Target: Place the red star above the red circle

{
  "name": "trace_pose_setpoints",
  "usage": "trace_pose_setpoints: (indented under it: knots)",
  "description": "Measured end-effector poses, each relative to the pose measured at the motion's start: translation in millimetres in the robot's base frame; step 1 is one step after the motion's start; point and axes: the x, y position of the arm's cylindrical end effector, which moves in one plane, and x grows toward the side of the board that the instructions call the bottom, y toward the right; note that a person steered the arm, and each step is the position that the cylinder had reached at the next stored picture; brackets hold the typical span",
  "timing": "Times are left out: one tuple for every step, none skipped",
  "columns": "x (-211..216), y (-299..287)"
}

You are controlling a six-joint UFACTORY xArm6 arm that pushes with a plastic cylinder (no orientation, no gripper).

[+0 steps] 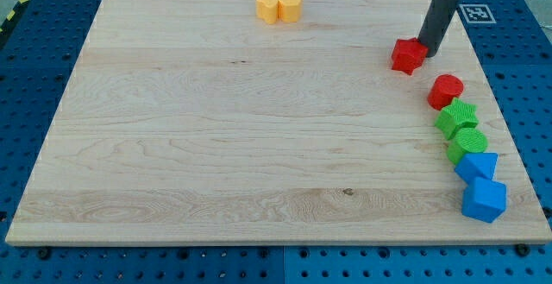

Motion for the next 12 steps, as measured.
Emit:
trace_pose_setpoints:
  knots:
    - [2,0]
    - [5,0]
    - [6,0]
    - [12,0]
    - [-23,-18]
    - [-38,-60]
    - [-30,-100]
    - [11,-83]
    - [11,-64]
    - [-9,-68]
    - [-5,-58]
    - [8,-31]
